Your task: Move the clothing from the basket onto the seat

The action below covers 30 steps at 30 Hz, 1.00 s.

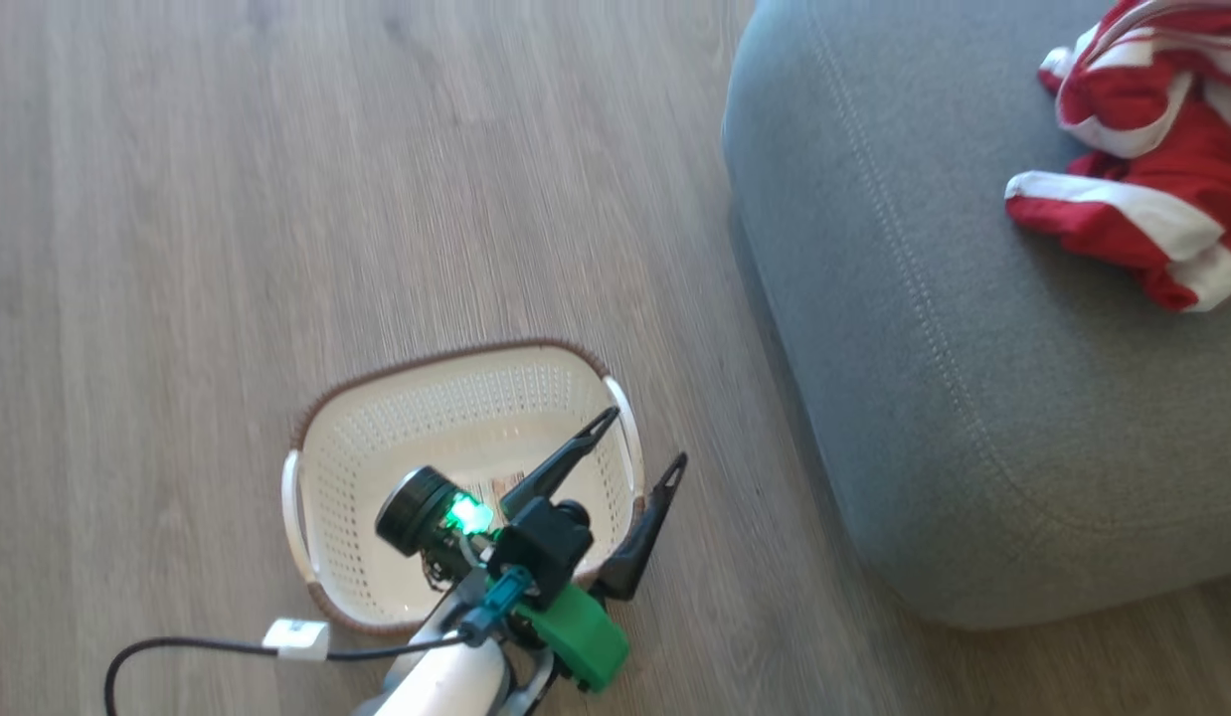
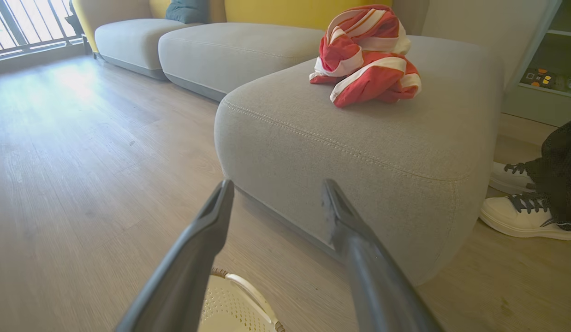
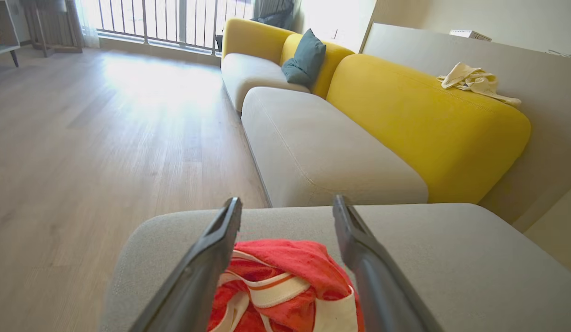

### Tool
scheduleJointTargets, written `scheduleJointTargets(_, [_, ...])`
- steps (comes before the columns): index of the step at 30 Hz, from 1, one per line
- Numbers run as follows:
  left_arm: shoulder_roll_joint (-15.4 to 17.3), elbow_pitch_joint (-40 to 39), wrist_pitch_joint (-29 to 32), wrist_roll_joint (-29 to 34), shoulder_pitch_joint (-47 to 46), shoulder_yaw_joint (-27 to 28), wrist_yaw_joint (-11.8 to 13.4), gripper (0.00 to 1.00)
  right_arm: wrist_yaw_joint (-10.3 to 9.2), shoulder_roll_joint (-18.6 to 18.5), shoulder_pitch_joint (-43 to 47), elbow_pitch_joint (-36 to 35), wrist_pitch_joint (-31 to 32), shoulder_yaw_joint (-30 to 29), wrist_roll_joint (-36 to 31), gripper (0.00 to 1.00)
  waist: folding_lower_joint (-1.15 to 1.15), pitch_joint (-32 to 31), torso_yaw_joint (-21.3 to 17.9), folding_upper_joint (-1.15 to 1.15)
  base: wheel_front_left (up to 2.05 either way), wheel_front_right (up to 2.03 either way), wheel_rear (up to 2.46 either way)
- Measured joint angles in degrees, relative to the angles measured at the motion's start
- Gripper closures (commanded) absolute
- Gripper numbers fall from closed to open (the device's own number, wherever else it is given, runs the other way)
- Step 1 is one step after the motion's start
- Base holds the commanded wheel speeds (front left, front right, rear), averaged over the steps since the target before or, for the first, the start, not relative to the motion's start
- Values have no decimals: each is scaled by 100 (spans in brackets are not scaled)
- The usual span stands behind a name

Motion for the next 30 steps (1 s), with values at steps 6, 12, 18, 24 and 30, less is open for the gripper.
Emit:
scheduleJointTargets(6, [-32, -87, 0, -41, 235, 235, 8, 0, 0, -199, 319, -615, -670, 247, 503, 0, 0, -411, 102, 0, 0, 0, 0])
scheduleJointTargets(12, [-48, -204, 0, -135, 495, 615, 90, 0, 0, -152, 1022, -1496, -835, 190, 782, 0, 0, -653, 346, 0, 0, 0, 0])
scheduleJointTargets(18, [-53, -377, 0, -222, 736, 959, 277, 0, 0, 300, 1785, -2603, -857, -442, 996, 0, 0, -811, 594, 0, 0, 0, 0])
scheduleJointTargets(24, [-60, -546, 0, -298, 809, 1344, 515, 0, 0, 865, 2933, -3385, -857, -799, 612, 0, 0, -955, 1004, 0, 0, 0, 0])
scheduleJointTargets(30, [-65, -584, 0, -268, 877, 1791, 818, 0, 0, 1606, 3631, -3596, -857, -901, -200, 0, 0, -1073, 1365, 0, 0, 0, 0])
